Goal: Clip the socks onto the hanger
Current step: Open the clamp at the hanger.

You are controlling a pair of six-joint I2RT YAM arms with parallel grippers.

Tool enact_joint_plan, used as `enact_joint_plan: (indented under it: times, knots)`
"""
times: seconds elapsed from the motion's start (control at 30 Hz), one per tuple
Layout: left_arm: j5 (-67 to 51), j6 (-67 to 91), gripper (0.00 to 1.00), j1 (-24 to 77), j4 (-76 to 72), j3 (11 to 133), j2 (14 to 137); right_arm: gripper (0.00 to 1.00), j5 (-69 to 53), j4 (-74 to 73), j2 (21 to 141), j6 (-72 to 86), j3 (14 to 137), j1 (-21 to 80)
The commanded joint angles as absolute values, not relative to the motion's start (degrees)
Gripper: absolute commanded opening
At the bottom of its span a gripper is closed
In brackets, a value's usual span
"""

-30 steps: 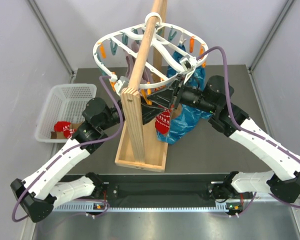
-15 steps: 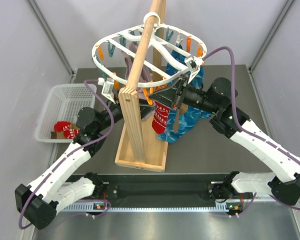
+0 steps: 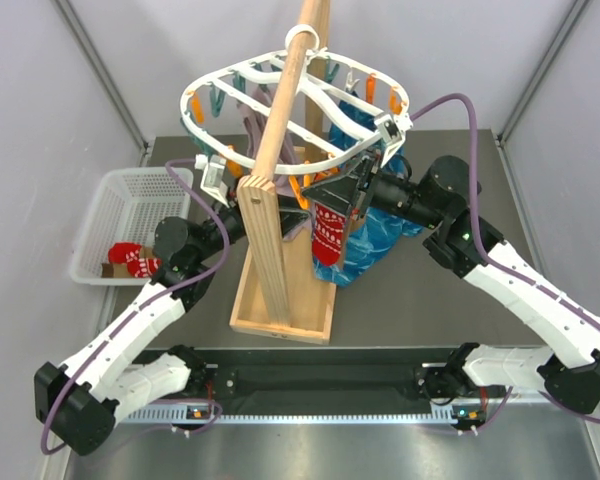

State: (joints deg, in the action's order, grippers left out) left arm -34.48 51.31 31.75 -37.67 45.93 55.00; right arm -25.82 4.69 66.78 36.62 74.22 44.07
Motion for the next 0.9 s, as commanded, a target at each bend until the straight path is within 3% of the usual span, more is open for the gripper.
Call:
enact_joint_plan:
  times: [0.0, 0.43, 0.53, 0.7, 0.87]
  knots:
    - [-37.88, 53.17, 0.56, 32.17, -45.52, 48.68, 54.93, 0.0, -25.84, 6.33, 65.48, 36.65, 73.74, 42.98]
    - [-39.11, 53.79, 0.53, 32.26, -47.81, 51.85, 57.48, 0.0, -25.14, 5.36, 64.51, 35.6, 72.95, 42.98]
    - [-39.11, 54.05, 0.43, 32.26, -47.81, 53.0, 59.15, 0.0, -25.05, 5.36, 64.51, 35.68, 72.95, 42.98]
    - [-38.23, 53.0, 0.16, 32.26, -46.58, 53.79, 59.41, 0.0, -24.26, 4.75, 64.69, 35.25, 73.13, 42.89]
    - [-38.15, 50.98, 0.0, 32.25, -43.78, 54.05, 58.63, 0.0, -23.03, 3.87, 64.95, 34.54, 73.12, 42.98]
